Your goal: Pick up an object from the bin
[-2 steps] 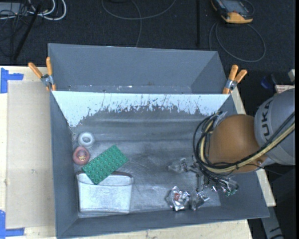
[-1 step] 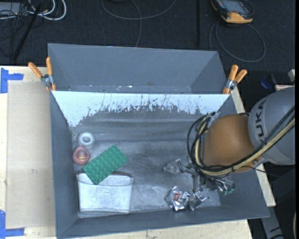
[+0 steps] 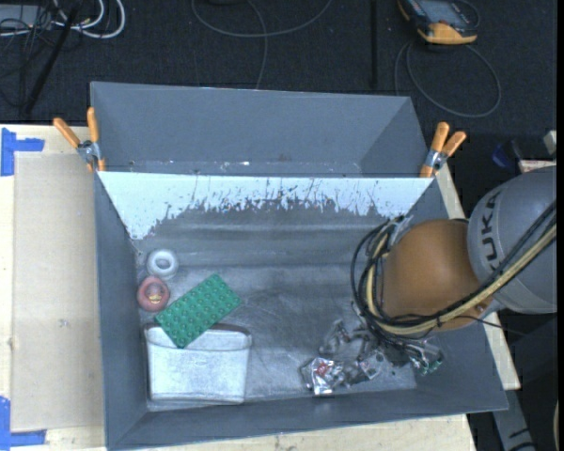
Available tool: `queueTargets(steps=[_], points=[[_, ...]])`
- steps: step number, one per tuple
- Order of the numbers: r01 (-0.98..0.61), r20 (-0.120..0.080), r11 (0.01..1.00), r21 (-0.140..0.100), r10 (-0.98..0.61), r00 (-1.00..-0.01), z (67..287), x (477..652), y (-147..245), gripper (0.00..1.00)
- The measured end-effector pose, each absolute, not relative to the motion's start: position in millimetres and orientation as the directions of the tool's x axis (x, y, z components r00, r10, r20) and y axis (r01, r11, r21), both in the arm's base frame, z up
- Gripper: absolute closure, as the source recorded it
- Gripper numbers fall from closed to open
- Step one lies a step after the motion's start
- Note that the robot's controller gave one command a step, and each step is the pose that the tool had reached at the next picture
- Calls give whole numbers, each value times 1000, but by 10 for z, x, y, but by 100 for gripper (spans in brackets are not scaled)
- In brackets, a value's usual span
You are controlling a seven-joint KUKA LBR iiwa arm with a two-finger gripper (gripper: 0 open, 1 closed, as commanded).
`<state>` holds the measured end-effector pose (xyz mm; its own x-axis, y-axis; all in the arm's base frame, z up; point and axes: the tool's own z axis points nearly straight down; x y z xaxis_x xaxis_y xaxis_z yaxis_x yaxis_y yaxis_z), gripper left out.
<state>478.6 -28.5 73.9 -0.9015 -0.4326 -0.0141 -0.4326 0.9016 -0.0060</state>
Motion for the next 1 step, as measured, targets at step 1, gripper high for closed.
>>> queueTargets(steps=[1], points=[[-496,-7,868,-5,-496,-868,2645,4823,-371,100]])
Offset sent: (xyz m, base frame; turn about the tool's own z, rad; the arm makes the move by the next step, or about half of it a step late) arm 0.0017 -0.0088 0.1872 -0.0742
